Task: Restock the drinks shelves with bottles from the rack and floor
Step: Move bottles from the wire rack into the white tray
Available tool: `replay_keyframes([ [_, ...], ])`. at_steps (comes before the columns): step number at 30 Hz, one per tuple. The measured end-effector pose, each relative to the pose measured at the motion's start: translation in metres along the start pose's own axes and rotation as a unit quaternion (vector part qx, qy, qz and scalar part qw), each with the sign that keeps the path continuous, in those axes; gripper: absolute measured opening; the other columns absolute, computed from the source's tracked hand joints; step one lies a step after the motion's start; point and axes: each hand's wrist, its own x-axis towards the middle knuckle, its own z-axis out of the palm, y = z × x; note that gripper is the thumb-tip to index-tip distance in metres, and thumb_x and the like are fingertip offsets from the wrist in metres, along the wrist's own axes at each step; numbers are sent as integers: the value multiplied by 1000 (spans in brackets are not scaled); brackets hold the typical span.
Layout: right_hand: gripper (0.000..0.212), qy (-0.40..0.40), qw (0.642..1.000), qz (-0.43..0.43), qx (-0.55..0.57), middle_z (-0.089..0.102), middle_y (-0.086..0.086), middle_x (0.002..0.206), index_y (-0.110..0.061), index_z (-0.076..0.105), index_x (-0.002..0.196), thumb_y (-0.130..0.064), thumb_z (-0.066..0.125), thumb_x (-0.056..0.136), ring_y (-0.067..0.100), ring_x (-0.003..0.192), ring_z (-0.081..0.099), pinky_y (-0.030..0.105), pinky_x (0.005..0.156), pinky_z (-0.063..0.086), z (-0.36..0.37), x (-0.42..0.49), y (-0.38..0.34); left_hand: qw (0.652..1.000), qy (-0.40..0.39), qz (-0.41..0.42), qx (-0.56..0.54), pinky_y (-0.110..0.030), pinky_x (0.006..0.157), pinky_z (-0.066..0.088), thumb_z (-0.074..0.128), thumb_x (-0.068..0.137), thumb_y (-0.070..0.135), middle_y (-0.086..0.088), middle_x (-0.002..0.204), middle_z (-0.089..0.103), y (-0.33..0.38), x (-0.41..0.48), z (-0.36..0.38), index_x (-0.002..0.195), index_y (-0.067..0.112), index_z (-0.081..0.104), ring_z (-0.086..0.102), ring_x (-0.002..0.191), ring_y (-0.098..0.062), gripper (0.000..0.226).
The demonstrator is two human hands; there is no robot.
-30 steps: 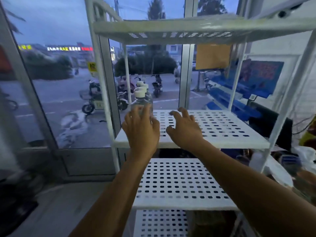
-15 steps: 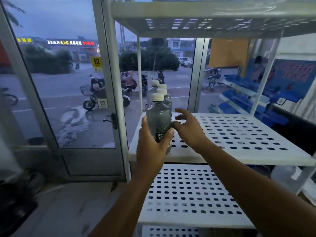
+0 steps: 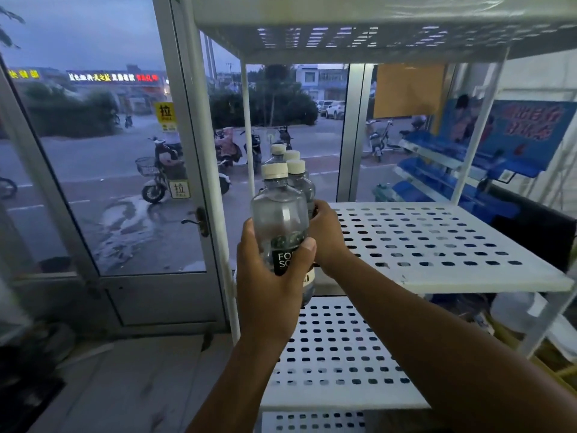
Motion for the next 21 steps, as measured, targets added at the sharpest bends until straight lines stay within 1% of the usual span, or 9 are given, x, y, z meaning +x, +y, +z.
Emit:
replay_keyframes([
  [2,35,17,999,-8,31,66,-5,89,-25,53,93,-23,83,74,7,75,63,15,57,48,-9,-9,0,1000,-9,-3,-10,-36,84,59,71,77,54,3,122,65,2,1,2,138,30,45,68,106,-14,70],
  [4,50,27,997,0,78,66,-5,95,-27,47,103,-21,86,72,4,79,65,15,60,50,-23,-21,0,999,-20,-9,-33,-30,80,60,71,76,54,4,121,66,6,-2,6,138,29,45,69,103,-12,72],
  [6,60,53,993,-1,104,66,-1,101,-24,41,112,-16,85,72,6,84,68,17,64,53,-44,-32,-1,998,-33,-21,-59,-30,76,61,72,74,53,5,116,68,10,-8,14,135,30,47,70,100,-12,69],
  [8,67,85,990,-20,108,63,-5,100,-23,37,116,-17,85,70,-3,80,67,11,61,52,-69,-45,-2,996,-49,-27,-74,-33,75,61,71,75,52,9,113,68,15,-16,24,131,37,49,69,99,-11,63],
  [10,73,119,987,-32,103,61,-12,102,-28,34,118,-24,88,68,-13,81,63,9,64,52,-99,-61,0,994,-71,-23,-85,-28,71,60,70,76,52,12,110,68,23,-26,38,128,43,50,69,97,-8,57],
  [14,77,182,976,-51,106,66,-10,107,-40,34,120,-30,89,67,-3,90,69,18,76,57,-163,-104,10,983,-120,-19,-135,-13,64,54,69,77,47,20,106,68,45,-58,79,125,38,52,69,92,-1,51],
  [18,75,252,963,-60,77,70,-14,104,-37,43,125,-40,89,66,3,95,71,25,76,60,-237,-164,22,963,-198,-27,-181,-20,66,56,69,80,46,14,109,69,70,-104,130,131,29,51,70,93,-7,56],
  [20,68,302,949,-53,67,71,-14,105,-36,49,123,-42,88,67,8,95,72,33,78,62,-279,-197,31,948,-243,-28,-202,-20,70,56,69,82,43,15,113,68,84,-131,158,134,29,49,69,97,-7,57],
  [21,66,331,940,-48,62,71,-16,105,-39,50,122,-44,87,67,7,95,71,31,78,61,-299,-215,34,941,-262,-30,-211,-19,72,55,69,83,42,18,115,67,91,-146,172,135,29,48,68,100,-5,58],
])
